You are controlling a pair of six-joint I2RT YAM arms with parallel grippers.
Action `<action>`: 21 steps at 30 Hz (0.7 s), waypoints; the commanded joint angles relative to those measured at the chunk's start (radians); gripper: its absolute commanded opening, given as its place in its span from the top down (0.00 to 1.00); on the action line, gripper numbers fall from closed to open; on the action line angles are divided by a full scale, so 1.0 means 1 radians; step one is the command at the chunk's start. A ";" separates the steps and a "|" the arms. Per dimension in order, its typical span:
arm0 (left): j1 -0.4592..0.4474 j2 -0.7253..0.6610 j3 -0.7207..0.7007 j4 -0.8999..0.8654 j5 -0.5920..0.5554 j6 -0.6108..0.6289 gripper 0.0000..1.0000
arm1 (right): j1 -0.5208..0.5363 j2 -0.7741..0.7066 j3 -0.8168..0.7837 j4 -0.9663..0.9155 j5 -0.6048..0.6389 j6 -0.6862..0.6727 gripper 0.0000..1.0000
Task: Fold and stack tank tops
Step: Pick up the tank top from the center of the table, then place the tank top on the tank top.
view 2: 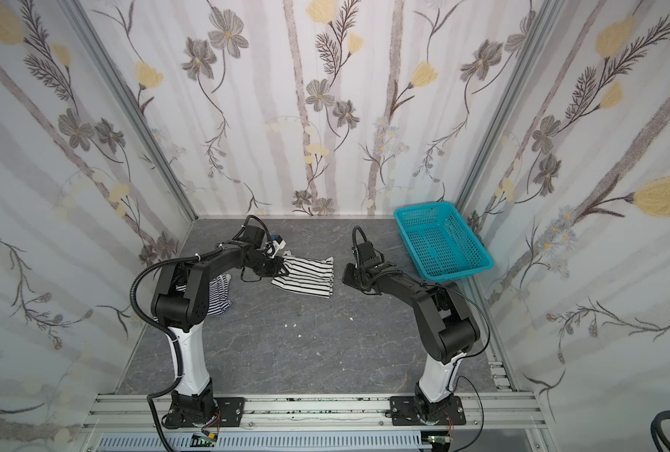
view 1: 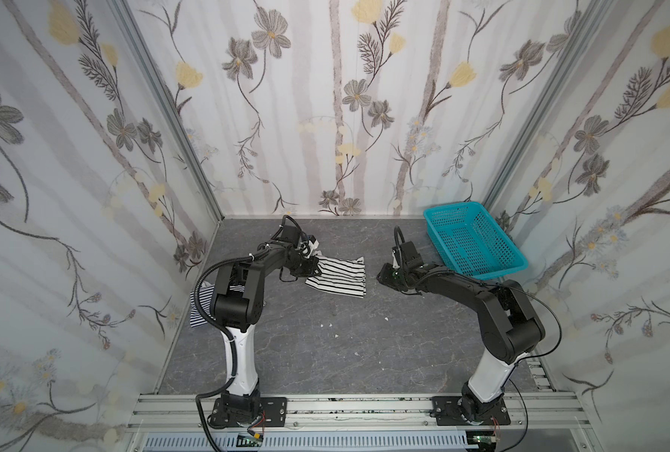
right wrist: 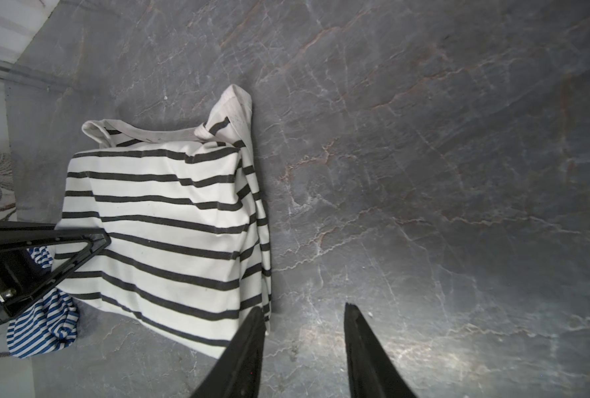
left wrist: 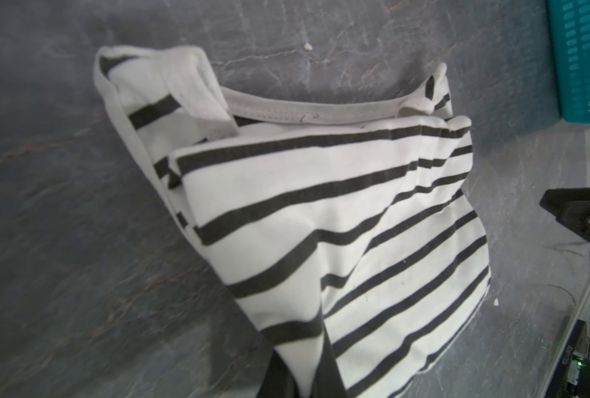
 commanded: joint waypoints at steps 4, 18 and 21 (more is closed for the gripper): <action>0.078 -0.097 -0.077 -0.039 -0.058 0.061 1.00 | 0.047 0.041 0.079 -0.002 -0.003 0.009 0.60; 0.250 -0.387 -0.176 -0.173 -0.198 0.190 1.00 | 0.133 0.130 0.213 -0.016 -0.025 0.003 0.59; 0.276 -0.438 -0.165 -0.201 -0.224 0.217 1.00 | 0.138 0.147 0.214 -0.002 -0.037 0.003 0.59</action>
